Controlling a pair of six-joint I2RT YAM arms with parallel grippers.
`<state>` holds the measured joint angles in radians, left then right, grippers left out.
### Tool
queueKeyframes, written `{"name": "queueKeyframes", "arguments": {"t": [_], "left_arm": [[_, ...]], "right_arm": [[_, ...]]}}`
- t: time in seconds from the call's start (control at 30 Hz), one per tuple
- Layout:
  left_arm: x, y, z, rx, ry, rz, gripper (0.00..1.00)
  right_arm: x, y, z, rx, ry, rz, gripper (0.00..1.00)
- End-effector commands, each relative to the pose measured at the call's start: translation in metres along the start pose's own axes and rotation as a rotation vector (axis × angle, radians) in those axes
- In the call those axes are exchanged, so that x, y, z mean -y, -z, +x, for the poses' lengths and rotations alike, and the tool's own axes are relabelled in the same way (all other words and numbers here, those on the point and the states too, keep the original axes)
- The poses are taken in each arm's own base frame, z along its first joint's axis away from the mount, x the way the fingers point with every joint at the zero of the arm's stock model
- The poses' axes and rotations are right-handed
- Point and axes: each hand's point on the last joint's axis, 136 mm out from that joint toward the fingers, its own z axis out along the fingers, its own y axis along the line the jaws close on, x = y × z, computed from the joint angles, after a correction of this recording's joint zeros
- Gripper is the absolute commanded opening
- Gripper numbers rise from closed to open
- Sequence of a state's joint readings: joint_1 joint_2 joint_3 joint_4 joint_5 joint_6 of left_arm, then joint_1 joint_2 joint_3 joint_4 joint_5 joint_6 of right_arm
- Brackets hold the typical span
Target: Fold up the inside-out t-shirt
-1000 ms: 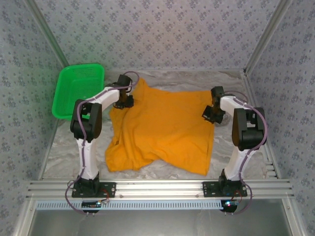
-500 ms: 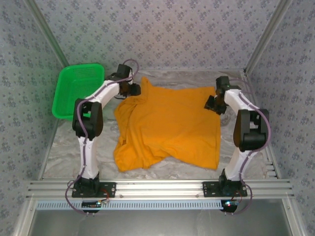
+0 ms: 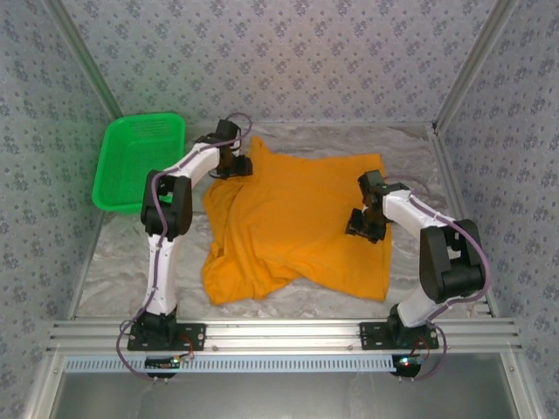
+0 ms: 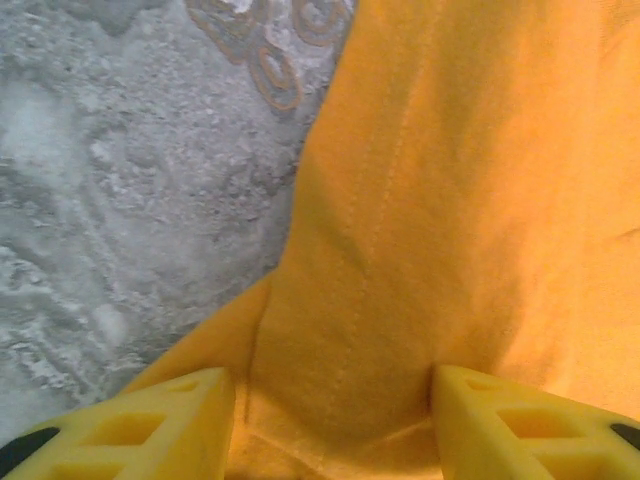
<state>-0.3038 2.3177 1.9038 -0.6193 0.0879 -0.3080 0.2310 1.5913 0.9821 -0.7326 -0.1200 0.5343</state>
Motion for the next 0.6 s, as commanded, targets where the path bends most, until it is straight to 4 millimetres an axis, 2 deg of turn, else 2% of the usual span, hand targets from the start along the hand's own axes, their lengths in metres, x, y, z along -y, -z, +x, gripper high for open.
{"name": "queueKeyframes", "arguments": {"t": [0.0, 0.03, 0.1, 0.13, 0.17, 0.27, 0.33, 0.43, 0.57], "left_arm": [[-0.009, -0.003, -0.002, -0.007, 0.014, -0.051, 0.45], [-0.011, -0.005, -0.001, -0.009, 0.017, -0.054, 0.37], [-0.011, -0.01, 0.0, -0.02, 0.015, -0.033, 0.15], [-0.009, -0.013, 0.002, -0.028, 0.008, -0.013, 0.06], [-0.002, -0.008, -0.008, -0.012, -0.012, 0.027, 0.0], [0.002, -0.005, -0.015, -0.008, -0.076, 0.05, 0.0], [-0.004, 0.005, -0.018, -0.019, -0.13, 0.032, 0.0], [-0.013, 0.024, -0.039, 0.035, -0.206, -0.02, 0.0], [-0.037, 0.051, -0.074, 0.136, -0.245, -0.136, 0.0]], "right_arm": [[-0.002, -0.008, 0.008, -0.029, 0.022, 0.035, 0.35], [-0.002, -0.011, 0.01, -0.035, 0.033, 0.046, 0.31], [0.002, -0.017, 0.015, -0.049, 0.044, 0.088, 0.14], [0.004, -0.018, 0.016, -0.054, 0.045, 0.105, 0.1], [0.006, -0.019, 0.018, -0.056, 0.047, 0.121, 0.08], [0.016, -0.014, 0.016, -0.04, 0.039, 0.178, 0.02], [0.027, -0.007, 0.013, -0.026, 0.045, 0.244, 0.0], [0.041, -0.002, 0.009, -0.022, 0.042, 0.307, 0.0], [0.047, -0.016, 0.012, -0.07, -0.029, 0.233, 0.0]]}}
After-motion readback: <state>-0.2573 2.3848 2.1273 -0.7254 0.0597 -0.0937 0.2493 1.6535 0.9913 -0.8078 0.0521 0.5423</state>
